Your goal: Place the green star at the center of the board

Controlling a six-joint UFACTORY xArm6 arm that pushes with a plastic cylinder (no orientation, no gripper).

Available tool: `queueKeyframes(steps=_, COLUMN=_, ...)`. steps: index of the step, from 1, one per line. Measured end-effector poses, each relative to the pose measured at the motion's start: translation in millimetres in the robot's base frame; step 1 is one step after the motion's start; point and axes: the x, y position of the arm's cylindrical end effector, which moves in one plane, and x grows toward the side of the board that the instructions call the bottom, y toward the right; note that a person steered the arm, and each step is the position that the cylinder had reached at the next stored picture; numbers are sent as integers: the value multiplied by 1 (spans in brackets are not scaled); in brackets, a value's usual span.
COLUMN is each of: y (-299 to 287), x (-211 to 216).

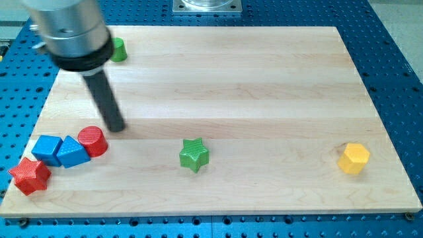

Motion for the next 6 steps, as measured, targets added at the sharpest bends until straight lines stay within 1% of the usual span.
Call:
queueKeyframes(steps=1, y=32, x=39)
queueKeyframes(steps=2, y=12, x=105)
queueKeyframes(steps=3, y=105, x=137)
queueKeyframes(steps=4, y=147, x=76)
queueKeyframes(steps=5, y=146, x=61)
queueKeyframes(steps=6, y=120, x=101)
